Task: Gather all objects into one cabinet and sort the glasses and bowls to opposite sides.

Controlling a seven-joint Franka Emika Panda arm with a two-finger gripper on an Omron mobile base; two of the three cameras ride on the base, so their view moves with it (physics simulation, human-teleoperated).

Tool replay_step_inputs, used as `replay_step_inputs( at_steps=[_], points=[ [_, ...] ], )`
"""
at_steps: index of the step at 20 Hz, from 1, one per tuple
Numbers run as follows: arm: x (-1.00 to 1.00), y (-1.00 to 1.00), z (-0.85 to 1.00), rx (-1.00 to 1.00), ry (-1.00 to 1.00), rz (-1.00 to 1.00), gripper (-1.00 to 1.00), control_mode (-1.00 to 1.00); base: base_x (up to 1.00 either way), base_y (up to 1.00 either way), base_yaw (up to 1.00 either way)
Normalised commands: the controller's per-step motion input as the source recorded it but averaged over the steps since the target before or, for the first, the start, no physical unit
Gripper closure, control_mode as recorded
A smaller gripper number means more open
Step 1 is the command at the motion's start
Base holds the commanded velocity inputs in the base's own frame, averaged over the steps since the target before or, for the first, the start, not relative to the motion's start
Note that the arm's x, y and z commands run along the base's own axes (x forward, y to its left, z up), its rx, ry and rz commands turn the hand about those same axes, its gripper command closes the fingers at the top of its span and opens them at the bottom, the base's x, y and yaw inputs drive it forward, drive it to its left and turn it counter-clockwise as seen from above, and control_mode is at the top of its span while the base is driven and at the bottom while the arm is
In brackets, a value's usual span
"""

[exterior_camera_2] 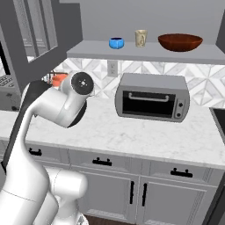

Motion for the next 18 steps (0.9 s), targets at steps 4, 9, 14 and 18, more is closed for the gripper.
replay_step_inputs(
  at_steps=[4, 9, 14, 18],
  points=[
    [0.0, 0.0, 0.0, 0.0, 0.0, 0.0, 1.0, 1.0, 0.36, -0.11, 0.0],
    [0.0, 0.0, 0.0, 0.0, 0.0, 0.0, 1.0, 1.0, 0.1, -0.01, 0.0],
    [0.0, 0.0, 0.0, 0.0, 0.0, 0.0, 1.0, 1.0, 0.67, 0.08, 0.0],
    [0.0, 0.0, 0.0, 0.0, 0.0, 0.0, 1.0, 1.0, 0.14, 0.1, 0.0]
  ],
)
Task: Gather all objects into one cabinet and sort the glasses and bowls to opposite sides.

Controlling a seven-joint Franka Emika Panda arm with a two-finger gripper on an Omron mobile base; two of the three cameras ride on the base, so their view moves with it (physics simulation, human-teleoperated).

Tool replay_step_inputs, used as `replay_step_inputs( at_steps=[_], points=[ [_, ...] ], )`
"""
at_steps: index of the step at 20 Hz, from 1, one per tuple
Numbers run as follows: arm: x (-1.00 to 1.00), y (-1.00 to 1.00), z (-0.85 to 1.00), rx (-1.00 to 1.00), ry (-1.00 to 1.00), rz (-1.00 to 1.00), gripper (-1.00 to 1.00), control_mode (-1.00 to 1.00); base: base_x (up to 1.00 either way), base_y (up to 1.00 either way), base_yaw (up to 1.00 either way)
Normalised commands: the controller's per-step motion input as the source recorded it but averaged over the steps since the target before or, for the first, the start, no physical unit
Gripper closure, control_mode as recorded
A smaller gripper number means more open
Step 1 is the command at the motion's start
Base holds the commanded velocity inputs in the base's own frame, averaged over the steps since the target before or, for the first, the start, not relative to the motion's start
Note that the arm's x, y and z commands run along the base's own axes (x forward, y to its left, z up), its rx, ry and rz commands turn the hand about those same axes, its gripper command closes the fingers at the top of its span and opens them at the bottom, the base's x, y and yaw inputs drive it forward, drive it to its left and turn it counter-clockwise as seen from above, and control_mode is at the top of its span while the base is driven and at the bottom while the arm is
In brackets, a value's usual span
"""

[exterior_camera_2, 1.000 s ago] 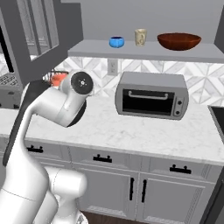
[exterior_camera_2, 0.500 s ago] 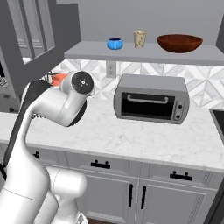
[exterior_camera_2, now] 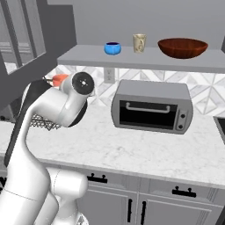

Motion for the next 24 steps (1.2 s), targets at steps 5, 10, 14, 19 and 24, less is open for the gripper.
replay_step_inputs(
  at_steps=[5, 10, 14, 19, 24],
  points=[
    [-0.02, 0.0, 0.02, 0.0, -0.03, 0.01, 1.0, -1.0, -0.04, 0.07, 0.02],
    [0.04, 0.08, 0.7, 0.0, -0.19, 0.02, 1.0, -1.0, 0.0, 0.0, 0.0],
    [0.09, 0.15, 0.73, -0.01, -0.12, 0.0, 1.0, -1.0, 0.0, 0.0, 0.0],
    [0.4, 0.01, 0.54, -0.03, -0.02, 0.0, 1.0, -1.0, 0.0, 0.0, 0.0],
    [0.7, 0.0, 0.19, -0.04, 0.01, 0.0, 1.0, -1.0, 0.0, 0.0, 0.0]
  ],
)
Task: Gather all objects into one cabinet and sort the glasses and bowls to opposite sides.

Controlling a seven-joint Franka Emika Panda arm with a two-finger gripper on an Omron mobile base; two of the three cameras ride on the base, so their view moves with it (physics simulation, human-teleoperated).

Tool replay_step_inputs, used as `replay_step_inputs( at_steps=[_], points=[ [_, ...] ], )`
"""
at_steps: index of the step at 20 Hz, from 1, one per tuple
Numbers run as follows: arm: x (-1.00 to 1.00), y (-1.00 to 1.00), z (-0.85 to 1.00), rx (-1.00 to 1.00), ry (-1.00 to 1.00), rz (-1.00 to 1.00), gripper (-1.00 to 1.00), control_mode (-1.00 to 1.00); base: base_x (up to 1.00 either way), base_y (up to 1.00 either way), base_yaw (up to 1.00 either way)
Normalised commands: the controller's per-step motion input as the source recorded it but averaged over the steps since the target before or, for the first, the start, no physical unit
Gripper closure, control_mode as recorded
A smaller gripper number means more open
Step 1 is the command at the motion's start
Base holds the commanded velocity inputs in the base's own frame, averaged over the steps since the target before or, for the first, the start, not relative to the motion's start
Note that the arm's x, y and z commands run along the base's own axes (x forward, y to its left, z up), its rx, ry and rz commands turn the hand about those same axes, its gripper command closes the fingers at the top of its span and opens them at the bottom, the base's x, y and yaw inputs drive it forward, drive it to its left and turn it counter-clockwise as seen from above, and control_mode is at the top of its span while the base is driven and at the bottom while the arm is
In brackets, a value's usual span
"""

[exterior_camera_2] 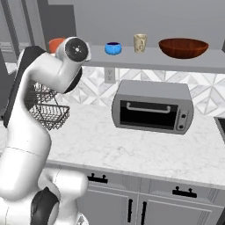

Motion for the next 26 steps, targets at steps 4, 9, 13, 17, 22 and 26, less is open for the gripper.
replay_step_inputs(
  at_steps=[4, 9, 13, 17, 22, 26],
  points=[
    [0.83, -0.06, 0.0, -0.07, 0.09, 0.0, 1.0, -1.0, 0.0, 0.0, 0.0],
    [0.82, -0.08, -0.3, 0.0, 0.07, 0.0, 1.0, -1.0, 0.0, 0.0, 0.0],
    [0.75, 0.01, -0.35, 0.0, 0.0, 0.0, 1.0, -1.0, 0.0, 0.0, 0.0],
    [0.82, -0.01, -0.06, 0.0, 0.0, 0.0, 1.0, -1.0, 0.0, 0.0, 0.0],
    [0.73, -0.01, 0.0, -0.01, 0.0, 0.0, 1.0, -1.0, 0.0, 0.0, 0.0],
    [0.68, 0.0, -0.01, -0.05, 0.02, 0.0, 1.0, -1.0, 0.0, 0.0, 0.0]
  ],
)
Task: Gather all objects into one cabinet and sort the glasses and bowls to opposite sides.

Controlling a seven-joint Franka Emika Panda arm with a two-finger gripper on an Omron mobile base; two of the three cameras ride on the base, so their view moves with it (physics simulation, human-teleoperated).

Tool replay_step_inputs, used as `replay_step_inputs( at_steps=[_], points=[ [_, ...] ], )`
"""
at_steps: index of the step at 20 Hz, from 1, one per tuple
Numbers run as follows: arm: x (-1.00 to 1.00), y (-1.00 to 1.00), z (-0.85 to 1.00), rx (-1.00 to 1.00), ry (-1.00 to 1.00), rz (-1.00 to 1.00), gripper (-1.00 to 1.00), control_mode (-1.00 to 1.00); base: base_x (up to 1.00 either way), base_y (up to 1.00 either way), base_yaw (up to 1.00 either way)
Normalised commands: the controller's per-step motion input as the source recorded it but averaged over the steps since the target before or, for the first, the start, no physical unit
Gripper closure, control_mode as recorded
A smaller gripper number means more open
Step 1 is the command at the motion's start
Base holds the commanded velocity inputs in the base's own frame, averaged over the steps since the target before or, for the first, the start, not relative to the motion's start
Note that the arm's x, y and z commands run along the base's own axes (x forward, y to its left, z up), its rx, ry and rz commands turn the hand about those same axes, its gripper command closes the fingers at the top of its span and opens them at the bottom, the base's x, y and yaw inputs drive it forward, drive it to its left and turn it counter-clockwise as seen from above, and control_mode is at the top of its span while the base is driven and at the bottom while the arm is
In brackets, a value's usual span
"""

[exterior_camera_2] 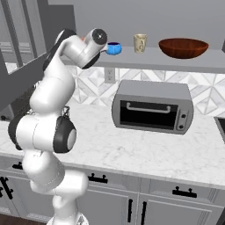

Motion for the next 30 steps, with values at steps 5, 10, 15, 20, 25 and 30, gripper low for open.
replay_step_inputs(
  at_steps=[5, 10, 15, 20, 25, 30],
  points=[
    [0.63, 0.0, -0.06, -0.03, 0.01, 0.0, 1.0, -1.0, 0.0, 0.0, 0.0],
    [0.36, 0.0, -0.28, 0.0, 0.01, 0.0, 1.0, -1.0, 0.0, 0.0, 0.0],
    [0.29, 0.0, -0.29, 0.0, 0.01, 0.0, -1.0, -1.0, 0.0, 0.0, 0.0],
    [-0.24, -0.02, -0.04, 0.0, 0.0, 0.0, -1.0, -1.0, 0.0, 0.0, 0.0],
    [-0.61, -0.27, 0.02, 0.0, 0.0, -0.09, -1.0, -1.0, 0.0, 0.0, 0.0],
    [-0.89, -0.75, 0.08, 0.0, 0.0, -0.15, -1.0, -1.0, 0.0, 0.0, 0.0]
  ],
)
